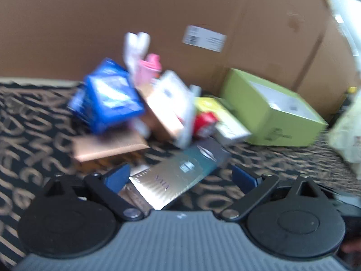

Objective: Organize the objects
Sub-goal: 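Grasp the long VIXX box with the right tool while the left grasps the toothpick pack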

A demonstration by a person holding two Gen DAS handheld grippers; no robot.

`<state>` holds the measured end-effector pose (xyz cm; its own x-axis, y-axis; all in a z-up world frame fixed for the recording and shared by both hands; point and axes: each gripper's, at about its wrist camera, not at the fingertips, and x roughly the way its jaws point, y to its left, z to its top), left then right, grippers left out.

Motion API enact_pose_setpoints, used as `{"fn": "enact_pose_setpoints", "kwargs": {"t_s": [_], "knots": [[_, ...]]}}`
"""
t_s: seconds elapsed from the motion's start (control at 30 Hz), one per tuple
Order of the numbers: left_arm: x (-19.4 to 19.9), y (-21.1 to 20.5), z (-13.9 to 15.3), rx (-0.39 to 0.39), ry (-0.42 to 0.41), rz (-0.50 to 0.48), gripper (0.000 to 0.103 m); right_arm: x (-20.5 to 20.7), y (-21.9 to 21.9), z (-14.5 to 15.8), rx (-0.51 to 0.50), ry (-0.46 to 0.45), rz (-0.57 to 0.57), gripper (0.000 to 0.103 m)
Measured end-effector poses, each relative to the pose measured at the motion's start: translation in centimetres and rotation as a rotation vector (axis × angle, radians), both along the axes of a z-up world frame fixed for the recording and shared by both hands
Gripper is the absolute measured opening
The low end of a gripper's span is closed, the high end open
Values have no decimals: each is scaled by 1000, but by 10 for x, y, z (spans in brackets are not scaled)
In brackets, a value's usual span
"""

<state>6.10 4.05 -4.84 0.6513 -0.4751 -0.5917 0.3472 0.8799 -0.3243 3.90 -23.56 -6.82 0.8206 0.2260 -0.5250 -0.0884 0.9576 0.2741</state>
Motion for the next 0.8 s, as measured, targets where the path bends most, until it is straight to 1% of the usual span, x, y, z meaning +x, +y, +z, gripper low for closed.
{"fn": "enact_pose_setpoints", "kwargs": {"t_s": [0.07, 0.1, 0.13, 0.17, 0.23, 0.3, 0.33, 0.4, 0.5, 0.6, 0.67, 0.7, 0.73, 0.8], "knots": [[-14, -9, -1, -65, 12, -119, 98, 0, -3, 1, -7, 1, -21, 89], [-21, -14, 0, -69, 5, -171, 98, 1, -4, 0, -11, 3, -32, 89], [-29, -19, 1, -55, -16, -201, 98, 2, -6, 1, -14, 6, -44, 89], [-37, -21, 4, -28, -50, -204, 98, 3, -7, 1, -19, 11, -61, 89], [-45, -19, 10, 27, -121, -159, 99, 5, -9, 1, -27, 17, -92, 89], [-44, -8, 14, 61, -153, -99, 100, 6, -6, 2, -26, 21, -94, 89], [-40, -1, 15, 67, -145, -70, 100, 7, -2, 4, -21, 20, -82, 89], [-29, 17, 13, 56, -101, -4, 100, 10, 12, 7, -9, 14, -32, 89], [-16, 40, 8, 31, -49, 49, 100, 19, 43, 12, 4, 15, 50, 89], [-7, 49, 0, 55, -18, 60, 100, 33, 76, 14, -28, 24, 81, 89], [-4, 50, -5, 83, -8, 62, 100, 43, 95, 11, -67, 53, 83, 89], [-3, 50, -7, 94, -9, 54, 100, 46, 99, 8, -73, 68, 85, 89], [-3, 49, -8, 103, -9, 52, 100, 46, 100, 6, -78, 63, 85, 89], [-4, 46, -10, 113, -16, 42, 100, 42, 95, 5, -94, 48, 88, 78]]}}
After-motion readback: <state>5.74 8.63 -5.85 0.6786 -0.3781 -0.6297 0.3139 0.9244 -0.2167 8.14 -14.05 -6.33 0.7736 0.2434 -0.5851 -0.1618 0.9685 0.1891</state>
